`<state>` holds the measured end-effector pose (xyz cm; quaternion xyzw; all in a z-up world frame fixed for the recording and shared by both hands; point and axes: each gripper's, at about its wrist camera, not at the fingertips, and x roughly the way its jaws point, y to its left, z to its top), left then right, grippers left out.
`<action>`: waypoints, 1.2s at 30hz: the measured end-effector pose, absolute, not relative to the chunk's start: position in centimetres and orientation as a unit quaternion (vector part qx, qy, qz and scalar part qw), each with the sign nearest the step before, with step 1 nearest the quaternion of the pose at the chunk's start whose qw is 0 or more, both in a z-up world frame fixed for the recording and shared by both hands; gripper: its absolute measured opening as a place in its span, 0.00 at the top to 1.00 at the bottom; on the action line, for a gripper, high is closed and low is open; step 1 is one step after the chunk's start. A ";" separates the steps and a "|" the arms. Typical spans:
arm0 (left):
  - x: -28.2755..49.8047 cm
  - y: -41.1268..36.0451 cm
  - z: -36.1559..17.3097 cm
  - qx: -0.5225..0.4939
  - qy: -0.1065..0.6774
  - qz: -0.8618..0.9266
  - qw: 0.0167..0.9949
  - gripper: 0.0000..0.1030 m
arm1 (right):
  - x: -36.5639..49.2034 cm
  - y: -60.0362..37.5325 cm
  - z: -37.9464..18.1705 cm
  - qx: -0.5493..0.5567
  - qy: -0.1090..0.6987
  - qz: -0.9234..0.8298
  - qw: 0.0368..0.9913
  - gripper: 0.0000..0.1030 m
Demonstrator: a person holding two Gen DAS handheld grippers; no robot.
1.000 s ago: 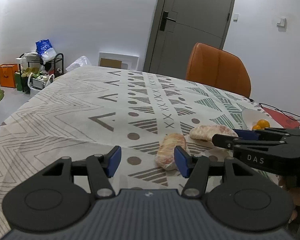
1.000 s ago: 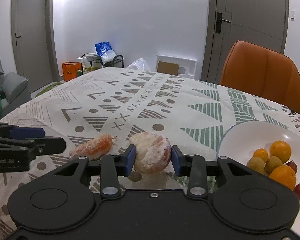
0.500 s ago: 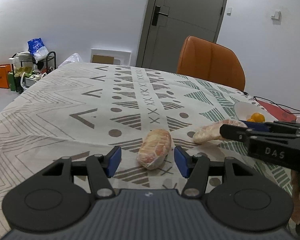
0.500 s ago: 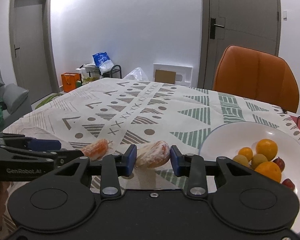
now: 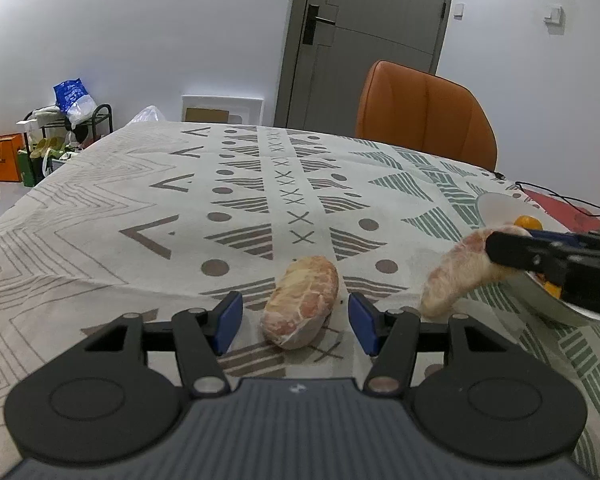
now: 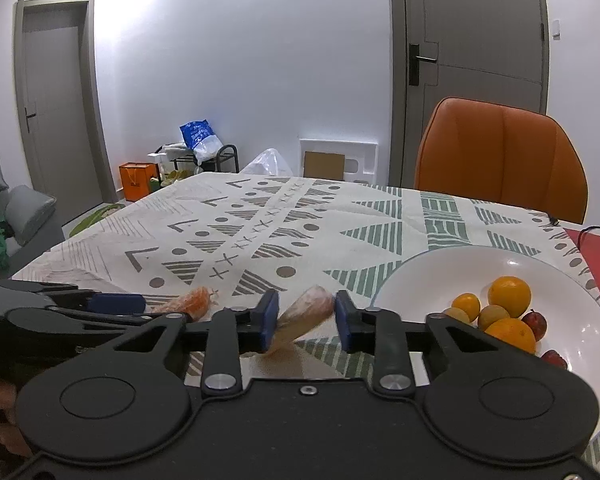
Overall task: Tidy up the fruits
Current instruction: 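Lift a pomelo piece with the right tool while the left grasps the other piece, then carry both pomelo pieces over the white plate with both tools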
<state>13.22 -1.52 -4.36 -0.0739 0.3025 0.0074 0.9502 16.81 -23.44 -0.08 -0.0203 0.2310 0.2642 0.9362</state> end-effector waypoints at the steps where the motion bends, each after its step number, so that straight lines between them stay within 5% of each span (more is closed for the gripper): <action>1: 13.3 -1.6 -4.4 -0.074 0.302 0.007 0.950 0.51 | 16.8 -23.6 0.0 -0.017 0.231 0.266 0.936 0.80; 2: 13.3 -1.7 -4.4 -0.073 0.303 0.006 0.950 0.63 | 16.7 -23.6 0.1 -0.015 0.230 0.268 0.935 0.81; 5: 13.3 -1.6 -4.3 -0.076 0.303 0.008 0.950 0.65 | 16.7 -23.7 0.0 -0.016 0.229 0.270 0.935 0.81; 36: 12.1 -4.8 -0.3 -0.061 0.257 -0.033 0.964 0.66 | 15.4 -28.0 1.8 0.016 0.197 0.240 0.950 0.86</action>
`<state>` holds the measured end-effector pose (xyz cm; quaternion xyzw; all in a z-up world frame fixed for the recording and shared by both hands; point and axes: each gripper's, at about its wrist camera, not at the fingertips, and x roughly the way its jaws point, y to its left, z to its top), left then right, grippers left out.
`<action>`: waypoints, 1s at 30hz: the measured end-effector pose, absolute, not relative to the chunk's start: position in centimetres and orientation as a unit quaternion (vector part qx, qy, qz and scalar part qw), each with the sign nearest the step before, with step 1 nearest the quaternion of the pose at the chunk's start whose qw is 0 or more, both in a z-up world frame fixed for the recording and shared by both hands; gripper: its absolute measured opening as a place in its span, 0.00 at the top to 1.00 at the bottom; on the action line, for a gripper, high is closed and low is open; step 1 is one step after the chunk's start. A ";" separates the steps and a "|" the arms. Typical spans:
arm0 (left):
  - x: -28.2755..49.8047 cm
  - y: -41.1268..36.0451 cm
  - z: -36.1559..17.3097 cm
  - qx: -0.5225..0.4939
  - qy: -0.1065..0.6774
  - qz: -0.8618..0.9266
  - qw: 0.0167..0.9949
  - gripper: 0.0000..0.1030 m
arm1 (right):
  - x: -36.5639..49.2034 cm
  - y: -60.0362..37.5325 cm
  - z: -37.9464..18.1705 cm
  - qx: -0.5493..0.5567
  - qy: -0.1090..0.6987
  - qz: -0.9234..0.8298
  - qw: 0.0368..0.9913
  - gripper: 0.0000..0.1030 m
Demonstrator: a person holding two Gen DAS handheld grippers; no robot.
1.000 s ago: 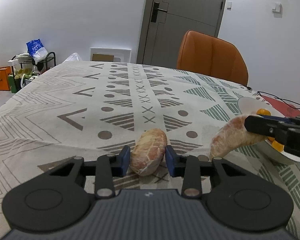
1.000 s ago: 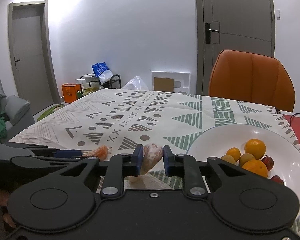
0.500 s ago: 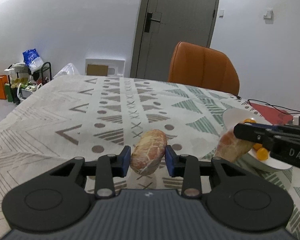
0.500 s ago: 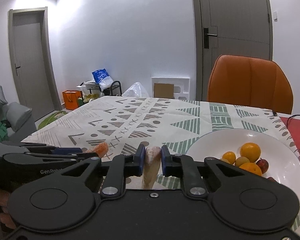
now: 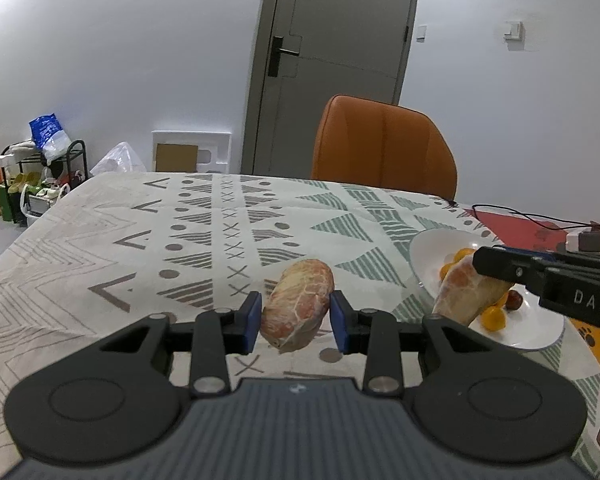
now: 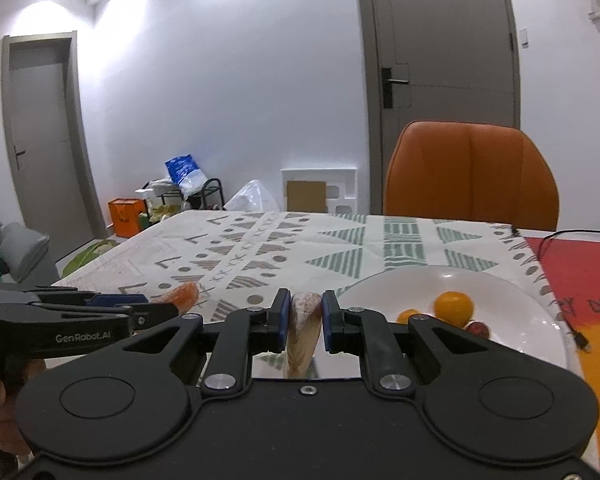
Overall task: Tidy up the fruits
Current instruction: 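Carry both pomelo pieces over the white plate with both tools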
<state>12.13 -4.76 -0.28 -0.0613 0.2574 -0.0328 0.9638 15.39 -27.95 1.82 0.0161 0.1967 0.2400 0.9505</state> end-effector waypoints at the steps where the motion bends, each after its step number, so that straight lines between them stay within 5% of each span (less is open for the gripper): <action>1: 12.1 -4.9 -0.2 -0.060 0.256 -0.035 0.964 0.66 | 15.4 -28.2 1.9 0.019 0.196 0.240 0.951 0.86; 30: 12.6 -8.7 1.3 -0.045 0.244 -0.075 0.966 0.66 | 15.5 -36.4 2.8 0.037 0.182 0.157 0.970 0.86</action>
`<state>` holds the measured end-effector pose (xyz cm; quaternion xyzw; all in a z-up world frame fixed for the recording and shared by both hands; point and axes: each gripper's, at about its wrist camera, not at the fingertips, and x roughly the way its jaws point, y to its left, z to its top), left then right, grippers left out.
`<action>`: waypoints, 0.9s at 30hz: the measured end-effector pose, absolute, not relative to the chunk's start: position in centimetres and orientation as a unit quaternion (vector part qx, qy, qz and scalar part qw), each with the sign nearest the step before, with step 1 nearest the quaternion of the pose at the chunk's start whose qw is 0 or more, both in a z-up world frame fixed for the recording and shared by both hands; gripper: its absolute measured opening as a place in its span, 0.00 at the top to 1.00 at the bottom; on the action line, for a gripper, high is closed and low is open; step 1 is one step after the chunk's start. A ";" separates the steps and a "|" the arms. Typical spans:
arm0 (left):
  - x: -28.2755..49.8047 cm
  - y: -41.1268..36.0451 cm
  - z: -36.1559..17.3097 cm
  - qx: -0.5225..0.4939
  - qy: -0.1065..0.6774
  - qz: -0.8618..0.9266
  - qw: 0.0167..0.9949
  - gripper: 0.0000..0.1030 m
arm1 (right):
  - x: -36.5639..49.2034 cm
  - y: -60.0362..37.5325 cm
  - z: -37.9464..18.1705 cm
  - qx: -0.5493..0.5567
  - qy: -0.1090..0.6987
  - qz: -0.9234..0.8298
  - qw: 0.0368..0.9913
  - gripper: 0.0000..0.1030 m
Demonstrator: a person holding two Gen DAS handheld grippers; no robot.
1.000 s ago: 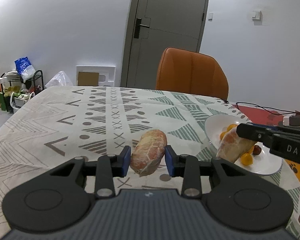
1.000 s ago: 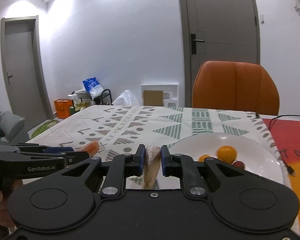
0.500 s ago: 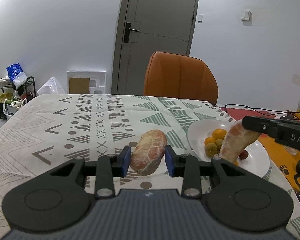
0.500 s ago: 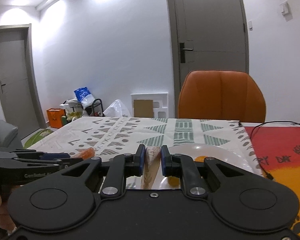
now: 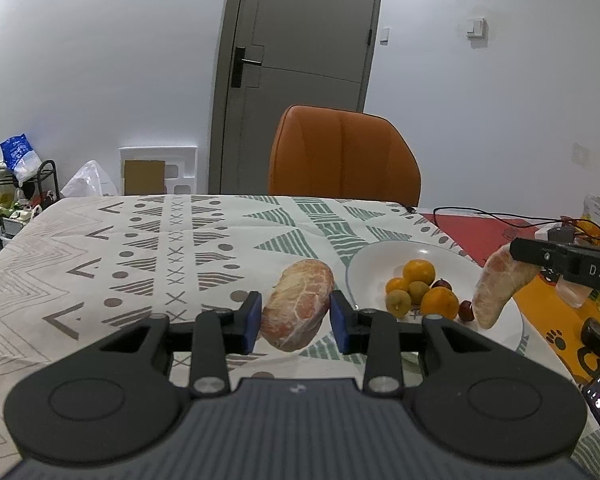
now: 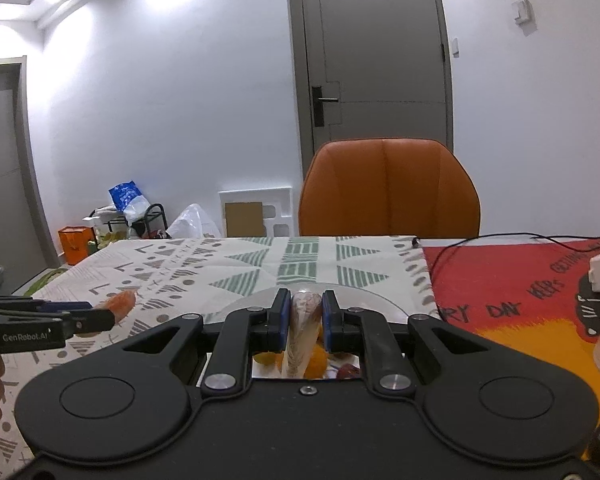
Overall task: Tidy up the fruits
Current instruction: 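Carry both pomelo pieces over the white plate with both tools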
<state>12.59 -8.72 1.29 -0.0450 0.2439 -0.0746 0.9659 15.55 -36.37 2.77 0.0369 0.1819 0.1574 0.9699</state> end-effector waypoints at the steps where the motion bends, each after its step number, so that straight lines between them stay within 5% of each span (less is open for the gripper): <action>1: 12.7 -8.9 1.3 -0.044 0.244 -0.075 0.966 0.66 | 15.6 -36.5 2.7 0.038 0.183 0.156 0.970 0.86; 27: 14.5 -13.4 0.3 -0.020 0.260 -0.102 0.960 0.66 | 17.3 -39.7 -1.5 0.084 0.212 0.119 0.966 0.84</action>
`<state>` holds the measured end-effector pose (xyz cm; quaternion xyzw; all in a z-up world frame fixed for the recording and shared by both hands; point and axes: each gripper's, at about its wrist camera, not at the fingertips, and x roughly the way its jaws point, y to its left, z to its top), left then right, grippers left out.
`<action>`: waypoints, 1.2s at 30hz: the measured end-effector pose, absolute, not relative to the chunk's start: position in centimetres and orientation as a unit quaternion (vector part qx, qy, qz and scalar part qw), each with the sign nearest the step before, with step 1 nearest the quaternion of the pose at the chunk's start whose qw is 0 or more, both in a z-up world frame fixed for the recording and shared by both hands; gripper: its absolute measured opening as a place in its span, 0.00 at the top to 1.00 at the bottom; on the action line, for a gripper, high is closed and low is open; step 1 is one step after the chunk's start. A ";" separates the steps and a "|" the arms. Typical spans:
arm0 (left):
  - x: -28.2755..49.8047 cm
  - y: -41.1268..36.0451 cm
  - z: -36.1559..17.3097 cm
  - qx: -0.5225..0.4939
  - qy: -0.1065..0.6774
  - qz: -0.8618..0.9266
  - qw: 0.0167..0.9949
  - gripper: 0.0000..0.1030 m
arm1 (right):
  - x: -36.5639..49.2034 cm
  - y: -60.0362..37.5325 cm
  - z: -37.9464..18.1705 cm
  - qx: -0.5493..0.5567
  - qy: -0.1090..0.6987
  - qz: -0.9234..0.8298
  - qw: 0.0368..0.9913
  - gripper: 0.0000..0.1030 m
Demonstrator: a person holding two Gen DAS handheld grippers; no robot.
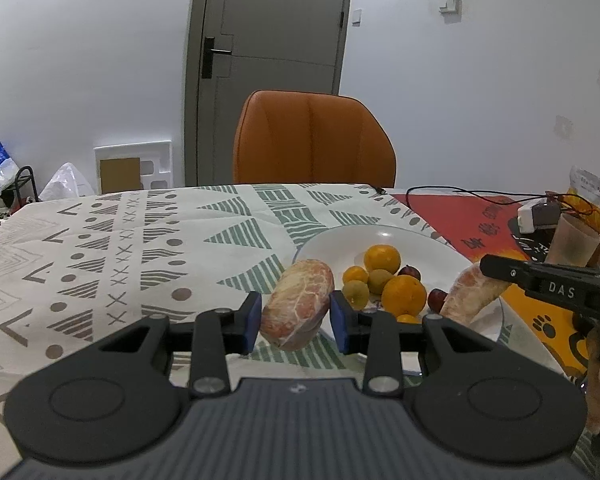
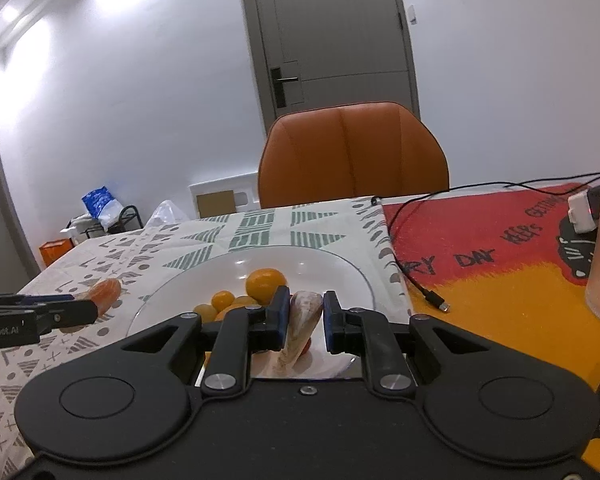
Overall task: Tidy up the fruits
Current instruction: 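Carry both pomelo pieces over the white plate with both tools, then open both tools to drop the pomelo pieces into the plate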
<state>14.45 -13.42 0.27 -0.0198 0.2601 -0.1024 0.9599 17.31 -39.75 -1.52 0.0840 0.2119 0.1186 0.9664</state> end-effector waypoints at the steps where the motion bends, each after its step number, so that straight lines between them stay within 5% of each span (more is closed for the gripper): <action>1: 14.6 -13.6 0.2 -0.019 0.261 -0.103 0.960 0.66 | 17.4 -39.8 -1.6 0.084 0.212 0.117 0.967 0.84; 12: 15.5 -15.1 -0.2 -0.013 0.268 -0.111 0.957 0.66 | 17.9 -38.8 -2.9 0.065 0.238 0.130 0.960 0.81; 16: 15.9 -15.7 -0.1 -0.011 0.268 -0.113 0.957 0.66 | 17.6 -38.7 -2.5 0.061 0.229 0.124 0.964 0.59; 21: 16.0 -16.4 0.1 -0.011 0.262 -0.118 0.958 0.65 | 17.5 -39.6 -2.2 0.072 0.225 0.117 0.965 0.59; 30: 15.4 -15.8 0.6 -0.007 0.256 -0.108 0.961 0.61 | 17.2 -39.3 -2.1 0.074 0.223 0.115 0.965 0.42; 36: 14.8 -14.4 0.9 -0.014 0.253 -0.094 0.963 0.47 | 16.4 -38.9 -2.0 0.079 0.222 0.112 0.965 0.30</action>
